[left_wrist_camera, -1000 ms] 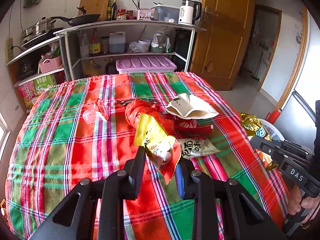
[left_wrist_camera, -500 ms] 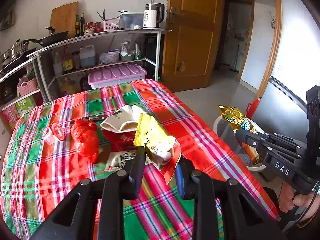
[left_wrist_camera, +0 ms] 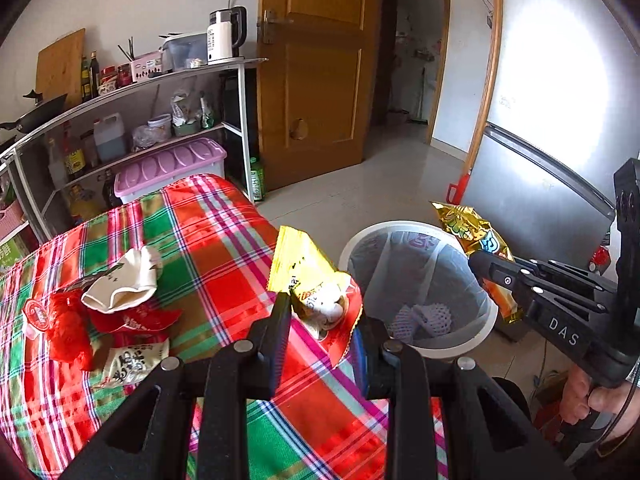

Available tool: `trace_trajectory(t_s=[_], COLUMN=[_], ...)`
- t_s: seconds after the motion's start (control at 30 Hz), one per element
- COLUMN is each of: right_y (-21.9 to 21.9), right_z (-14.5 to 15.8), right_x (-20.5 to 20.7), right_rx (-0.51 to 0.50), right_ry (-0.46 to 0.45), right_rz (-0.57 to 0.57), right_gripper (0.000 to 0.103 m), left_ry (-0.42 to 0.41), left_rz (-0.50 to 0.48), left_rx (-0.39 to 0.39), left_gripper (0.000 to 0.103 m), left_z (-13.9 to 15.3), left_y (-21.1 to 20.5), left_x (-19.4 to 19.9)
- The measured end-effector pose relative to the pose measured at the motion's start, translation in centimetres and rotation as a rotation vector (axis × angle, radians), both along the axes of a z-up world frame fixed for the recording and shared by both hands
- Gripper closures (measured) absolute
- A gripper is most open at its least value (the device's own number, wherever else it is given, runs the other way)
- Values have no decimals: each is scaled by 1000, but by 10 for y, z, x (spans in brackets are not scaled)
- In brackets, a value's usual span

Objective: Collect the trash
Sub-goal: 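Carry the gold wrapper toward the bin with the right tool while the left grasps the yellow packet, then open both tools over the bin to drop the wrapper and packet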

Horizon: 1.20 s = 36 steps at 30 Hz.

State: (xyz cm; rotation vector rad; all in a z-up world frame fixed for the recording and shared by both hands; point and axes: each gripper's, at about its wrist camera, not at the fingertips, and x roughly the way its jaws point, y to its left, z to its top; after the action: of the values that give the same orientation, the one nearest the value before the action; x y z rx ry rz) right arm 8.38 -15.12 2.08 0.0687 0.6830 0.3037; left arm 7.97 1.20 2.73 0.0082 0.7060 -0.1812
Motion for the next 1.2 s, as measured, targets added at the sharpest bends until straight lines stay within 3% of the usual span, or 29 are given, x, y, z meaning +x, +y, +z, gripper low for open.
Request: trace_trajectory(t_s=[0.2, 0.5, 1.03, 1.13, 1.2], right_y=[-31, -69, -75, -75, -77], right_z=[-3, -32, -79, -84, -84], right_x=[5, 24, 60, 63, 63], right_rx=[-45, -72, -174, -183, -185], right_ry=[4, 95, 223, 243, 242], right_rz=[-85, -161, -176, -178, -186], right_gripper=[97, 97, 96, 85, 74], left_ry=[22, 131, 210, 216, 210], left_rz=[-59, -119, -122, -122, -123], left_rx=[-6, -45, 0, -13, -5], left_gripper=[74, 74, 72, 49, 45], left_z=[-6, -32, -58, -59, -58], left_y=[-31, -65, -89, -90, -91], left_x=[18, 51, 74, 77, 77])
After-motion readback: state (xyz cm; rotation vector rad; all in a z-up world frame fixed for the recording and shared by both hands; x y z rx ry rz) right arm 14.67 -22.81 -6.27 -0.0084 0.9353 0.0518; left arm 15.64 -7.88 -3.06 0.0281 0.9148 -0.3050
